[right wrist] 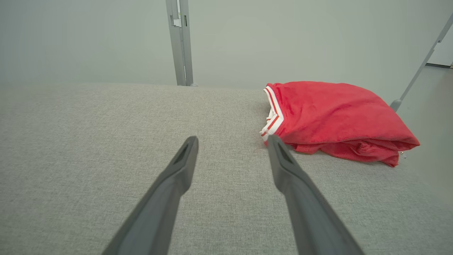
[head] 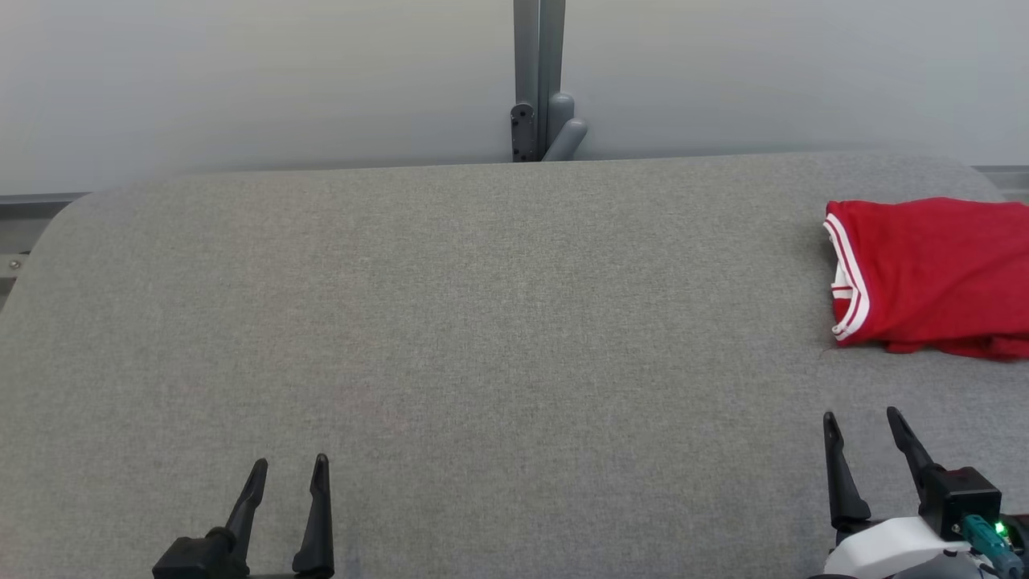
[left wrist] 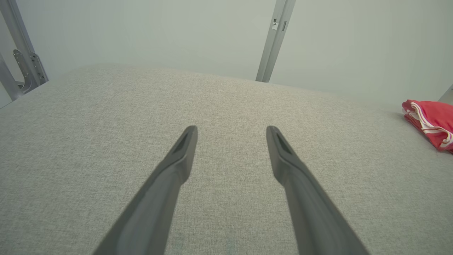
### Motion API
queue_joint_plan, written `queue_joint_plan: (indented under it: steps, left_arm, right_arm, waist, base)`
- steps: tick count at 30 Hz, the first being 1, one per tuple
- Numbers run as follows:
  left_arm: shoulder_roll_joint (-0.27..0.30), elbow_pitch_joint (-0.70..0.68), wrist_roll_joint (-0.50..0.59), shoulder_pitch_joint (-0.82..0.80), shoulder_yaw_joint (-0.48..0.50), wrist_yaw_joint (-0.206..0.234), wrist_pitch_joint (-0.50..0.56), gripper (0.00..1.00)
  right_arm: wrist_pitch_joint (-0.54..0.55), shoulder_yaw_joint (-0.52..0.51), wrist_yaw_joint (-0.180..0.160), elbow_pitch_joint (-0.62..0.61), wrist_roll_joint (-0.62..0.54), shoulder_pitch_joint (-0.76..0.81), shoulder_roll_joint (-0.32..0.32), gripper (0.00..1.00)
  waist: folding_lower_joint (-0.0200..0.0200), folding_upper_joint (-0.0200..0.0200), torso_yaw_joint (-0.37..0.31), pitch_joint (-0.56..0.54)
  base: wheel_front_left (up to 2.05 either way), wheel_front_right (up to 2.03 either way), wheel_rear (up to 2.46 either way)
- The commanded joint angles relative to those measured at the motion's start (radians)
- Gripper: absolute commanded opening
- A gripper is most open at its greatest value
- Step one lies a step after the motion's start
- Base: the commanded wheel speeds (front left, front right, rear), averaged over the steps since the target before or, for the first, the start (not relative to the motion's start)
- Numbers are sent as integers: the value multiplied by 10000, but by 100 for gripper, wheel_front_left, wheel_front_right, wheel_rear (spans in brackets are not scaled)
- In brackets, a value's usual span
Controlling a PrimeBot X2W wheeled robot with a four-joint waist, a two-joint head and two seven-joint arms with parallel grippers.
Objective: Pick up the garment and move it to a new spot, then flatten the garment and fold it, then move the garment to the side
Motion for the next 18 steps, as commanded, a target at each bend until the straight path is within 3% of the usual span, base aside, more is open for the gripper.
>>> queue_joint_plan:
  steps: [1,18]
  left_arm:
    - [78,42,-63,-105,23,-32,-1,100]
    - [77,134,-8,-67,-7,-1,0,100]
  right_arm:
    - [-15,87,-15,68,21,28,-3,100]
    - [0,168,0,348,40,-51,51,100]
  waist:
    - [1,0,-11,-13]
    - [1,0,-88,-90]
  base:
    - [0,0,0]
    - [0,0,0]
